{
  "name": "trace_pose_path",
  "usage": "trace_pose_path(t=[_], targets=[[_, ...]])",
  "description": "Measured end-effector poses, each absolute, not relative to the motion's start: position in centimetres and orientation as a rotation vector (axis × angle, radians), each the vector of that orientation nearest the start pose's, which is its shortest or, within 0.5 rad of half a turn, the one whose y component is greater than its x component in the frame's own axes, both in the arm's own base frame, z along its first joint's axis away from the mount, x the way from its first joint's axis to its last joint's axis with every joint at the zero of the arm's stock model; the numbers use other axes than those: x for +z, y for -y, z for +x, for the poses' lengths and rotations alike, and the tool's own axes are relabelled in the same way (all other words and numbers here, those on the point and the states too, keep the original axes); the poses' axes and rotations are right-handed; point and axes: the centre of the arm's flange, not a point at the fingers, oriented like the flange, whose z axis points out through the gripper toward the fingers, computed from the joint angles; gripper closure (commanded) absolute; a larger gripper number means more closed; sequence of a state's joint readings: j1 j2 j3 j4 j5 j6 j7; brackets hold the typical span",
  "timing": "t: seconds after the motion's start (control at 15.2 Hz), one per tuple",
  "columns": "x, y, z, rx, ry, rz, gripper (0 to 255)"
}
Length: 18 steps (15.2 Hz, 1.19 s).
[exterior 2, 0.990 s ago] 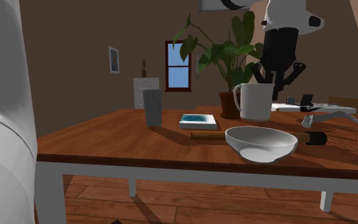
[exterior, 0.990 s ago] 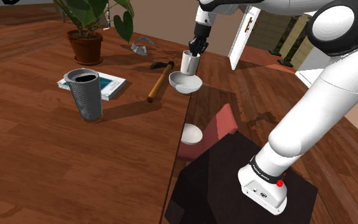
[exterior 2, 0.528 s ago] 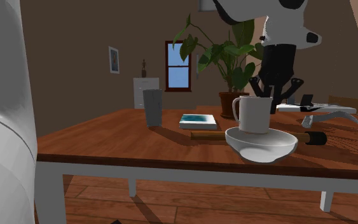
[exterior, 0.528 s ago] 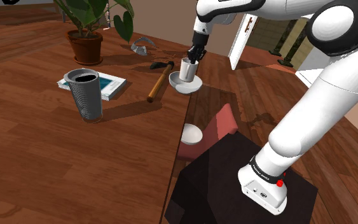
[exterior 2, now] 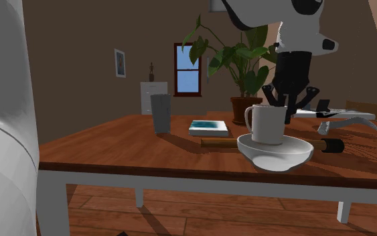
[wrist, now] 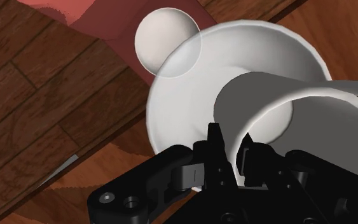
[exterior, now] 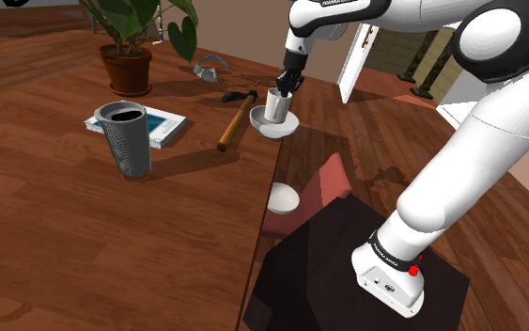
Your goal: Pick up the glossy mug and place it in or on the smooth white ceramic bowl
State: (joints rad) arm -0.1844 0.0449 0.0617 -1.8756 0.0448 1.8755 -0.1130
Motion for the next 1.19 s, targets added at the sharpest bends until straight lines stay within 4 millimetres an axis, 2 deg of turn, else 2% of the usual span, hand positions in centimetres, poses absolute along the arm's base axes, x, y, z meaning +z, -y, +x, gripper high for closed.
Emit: trace_pose_path(t=[0.07, 0.46, 0.79, 1.19], targets=[[48.0, 6.7, 56.5, 0.061, -0.037, -3.091, 0], [48.0, 6.7, 56.5, 0.06, -0.037, -3.091, 0], [52.4, 7.0, 56.7, 0.059, -0.037, -3.091, 0], [53.0, 6.9, 56.7, 0.06, -0.037, -3.091, 0]])
